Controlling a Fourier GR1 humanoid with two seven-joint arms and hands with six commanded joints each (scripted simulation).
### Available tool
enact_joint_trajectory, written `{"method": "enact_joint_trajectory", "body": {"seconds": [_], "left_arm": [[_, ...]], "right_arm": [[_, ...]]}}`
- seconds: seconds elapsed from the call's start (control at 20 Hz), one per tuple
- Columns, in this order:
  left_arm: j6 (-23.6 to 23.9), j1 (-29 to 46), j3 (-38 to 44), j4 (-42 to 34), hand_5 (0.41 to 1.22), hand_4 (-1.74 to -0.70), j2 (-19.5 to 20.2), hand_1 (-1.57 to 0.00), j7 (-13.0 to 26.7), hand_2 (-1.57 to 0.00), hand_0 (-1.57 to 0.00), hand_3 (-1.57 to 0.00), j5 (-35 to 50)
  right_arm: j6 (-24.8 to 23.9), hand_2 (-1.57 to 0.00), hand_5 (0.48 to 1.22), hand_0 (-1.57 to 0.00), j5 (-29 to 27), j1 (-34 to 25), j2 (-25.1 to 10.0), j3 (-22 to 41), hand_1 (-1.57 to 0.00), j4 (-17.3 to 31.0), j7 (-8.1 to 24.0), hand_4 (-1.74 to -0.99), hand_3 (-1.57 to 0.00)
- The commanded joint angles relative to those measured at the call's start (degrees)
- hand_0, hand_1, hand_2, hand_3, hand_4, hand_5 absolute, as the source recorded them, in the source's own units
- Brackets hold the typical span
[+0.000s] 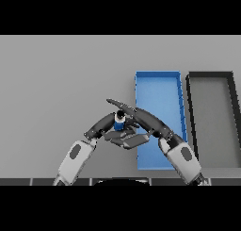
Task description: Pick up the blue pipe and place it into the blue bin.
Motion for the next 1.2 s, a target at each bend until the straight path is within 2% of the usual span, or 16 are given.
{"method": "enact_joint_trajectory", "body": {"seconds": [0.0, 0.15, 0.2, 0.25, 0.3, 0.35, 0.45, 0.5, 0.55, 0.6, 0.7, 0.85, 1.0, 1.1, 1.15], "left_arm": [[0.2, 0.5, -0.1, 0.3, 1.221, -1.47, -0.1, -1.57, -0.7, -1.57, -1.57, -1.57, -0.8], [0.0, 1.2, -0.1, -0.7, 1.221, -1.47, -0.2, -1.57, -1.1, -1.57, -1.57, -1.57, -2.4], [0.0, 0.9, 0.6, -0.6, 1.221, -1.47, -0.2, -1.57, 0.0, -1.57, -1.57, -1.57, -2.5], [-0.1, 0.7, 0.6, -0.3, 1.221, -1.46, -0.7, -1.57, 0.8, -1.57, -1.57, -1.57, -2.9], [-0.6, 0.9, 1.1, -0.6, 1.221, -1.52, -0.7, -1.57, 0.2, -1.57, -1.57, -1.57, -2.3], [-0.6, 0.8, 0.9, -0.7, 1.221, -1.56, -1.1, -1.57, 2.7, -1.57, -1.57, -1.57, -2.4], [-0.4, 1.3, 0.8, -1.2, 1.221, -1.62, -0.7, -1.57, 3.8, -1.57, -1.57, -1.57, -3.8], [-0.2, 1.2, 0.8, -1.1, 1.221, -1.64, -1.2, -1.57, 4.2, -1.57, -1.57, -1.57, -4.1], [-0.6, 1.7, 0.8, -1.4, 1.221, -1.66, -1.5, -1.57, 3.3, -1.57, -1.57, -1.51, -3.5], [-1.3, 1.7, 1.8, -1.0, 1.221, -1.68, -1.7, -1.57, 2.2, -1.57, -1.57, -1.52, -2.1], [-2.3, 1.4, 2.8, -0.3, 1.221, -1.7, -2.3, -1.57, 1.1, -1.57, -1.57, -1.5, -0.8], [-2.8, 1.7, 2.7, -0.6, 1.221, -1.72, -3.3, -1.57, 1.3, -1.57, -1.57, -1.44, -1.2], [-3.1, 1.9, 3.0, -1.2, 1.221, -1.73, -3.3, -1.57, 1.2, -1.57, -1.57, -1.43, -2.0], [-2.5, 1.6, 3.0, -1.3, 1.221, -1.73, -3.4, -1.57, 1.5, -1.57, -1.57, -1.43, -2.6], [-2.5, 1.4, 3.2, -0.9, 1.221, -1.73, -3.3, -1.57, 0.5, -1.57, -1.57, -1.42, -2.7]], "right_arm": [[0.3, -0.08, 0.526, -0.02, -0.3, -1.1, 0.2, 0.0, -0.03, 0.8, 0.5, -1.196, 0.0], [1.5, -0.11, 0.507, -0.03, -0.9, -4.9, 0.7, -0.9, -0.06, 5.0, 1.0, -1.192, -0.01], [2.3, -0.17, 0.497, -0.07, -1.2, -5.8, 0.8, -0.7, -0.11, 5.9, 1.4, -1.204, -0.04], [2.6, -0.26, 0.487, -0.17, -1.0, -6.7, 1.1, -0.7, -0.22, 6.9, 1.3, -1.233, -0.13], [3.0, -0.38, 0.485, -0.32, -1.2, -8.0, 1.9, -0.5, -0.36, 7.8, 1.1, -1.278, -0.24], [3.5, -0.54, 0.489, -0.51, -1.5, -8.1, 1.8, -0.6, -0.53, 8.2, 0.7, -1.331, -0.4], [3.7, -0.91, 0.518, -0.88, -1.6, -7.6, 2.4, 0.0, -0.88, 8.0, -0.2, -1.467, -0.76], [3.1, -1.04, 0.55, -1.01, -1.4, -8.1, 3.6, 0.4, -1.02, 8.9, -0.2, -1.514, -0.87], [2.7, -1.15, 0.596, -1.13, -1.8, -8.4, 4.4, 0.8, -1.13, 9.0, 0.4, -1.551, -0.95], [2.2, -1.23, 0.65, -1.22, -2.5, -8.5, 4.8, 0.5, -1.22, 9.2, 0.6, -1.581, -1.02], [2.0, -1.35, 0.856, -1.34, -3.1, -7.4, 4.8, 1.2, -1.34, 9.4, -0.8, -1.628, -1.19], [1.1, -1.46, 1.034, -1.45, -2.2, -7.2, 3.9, 2.5, -1.45, 9.0, -2.8, -1.68, -1.36], [0.5, -1.51, 1.125, -1.51, -2.2, -7.2, 3.2, 3.4, -1.51, 8.9, -5.3, -1.71, -1.46], [-0.7, -1.53, 1.16, -1.53, -2.4, -7.0, 3.9, 3.5, -1.53, 9.1, -5.8, -1.721, -1.5], [-1.3, -1.54, 1.172, -1.54, -2.1, -6.9, 4.1, 3.5, -1.54, 8.6, -4.8, -1.725, -1.52]]}}
